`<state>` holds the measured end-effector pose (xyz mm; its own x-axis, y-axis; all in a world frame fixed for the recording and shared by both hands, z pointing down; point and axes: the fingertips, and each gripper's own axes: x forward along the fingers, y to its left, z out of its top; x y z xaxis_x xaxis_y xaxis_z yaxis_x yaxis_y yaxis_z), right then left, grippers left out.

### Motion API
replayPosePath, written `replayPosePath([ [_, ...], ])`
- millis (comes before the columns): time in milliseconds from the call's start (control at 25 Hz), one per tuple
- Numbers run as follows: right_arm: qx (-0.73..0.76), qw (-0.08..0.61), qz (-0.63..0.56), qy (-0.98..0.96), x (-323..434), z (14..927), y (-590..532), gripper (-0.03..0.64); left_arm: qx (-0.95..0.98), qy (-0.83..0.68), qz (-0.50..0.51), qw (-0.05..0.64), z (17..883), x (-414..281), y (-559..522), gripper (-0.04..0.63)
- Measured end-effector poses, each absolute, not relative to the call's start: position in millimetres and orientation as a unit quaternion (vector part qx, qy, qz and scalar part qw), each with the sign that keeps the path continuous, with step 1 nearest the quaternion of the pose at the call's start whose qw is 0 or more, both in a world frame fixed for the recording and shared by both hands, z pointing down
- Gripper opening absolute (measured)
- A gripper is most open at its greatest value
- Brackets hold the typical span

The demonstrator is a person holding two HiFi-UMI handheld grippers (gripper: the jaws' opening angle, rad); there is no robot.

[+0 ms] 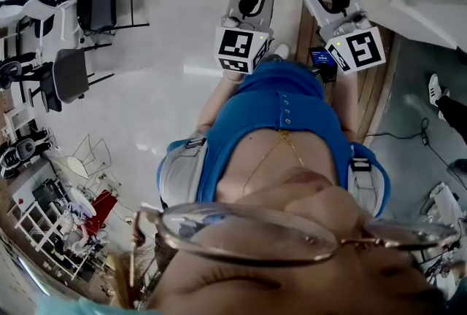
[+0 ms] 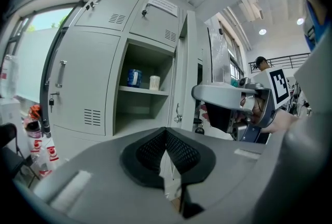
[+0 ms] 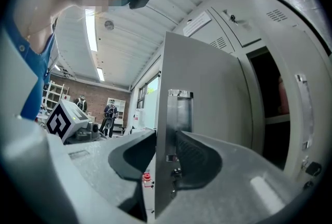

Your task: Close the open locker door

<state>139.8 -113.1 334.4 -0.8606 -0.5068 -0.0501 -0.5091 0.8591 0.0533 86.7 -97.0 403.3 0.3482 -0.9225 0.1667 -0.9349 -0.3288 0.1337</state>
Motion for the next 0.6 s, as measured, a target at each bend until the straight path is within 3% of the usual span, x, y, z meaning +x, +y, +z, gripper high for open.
replayPosePath([
  [600, -0.257, 0.007, 0.025, 0.966, 85.4, 336.9, -135.3, 0.113, 0.808, -0.579, 0.025, 0.105, 405.6, 37.8, -118.5, -0.002],
])
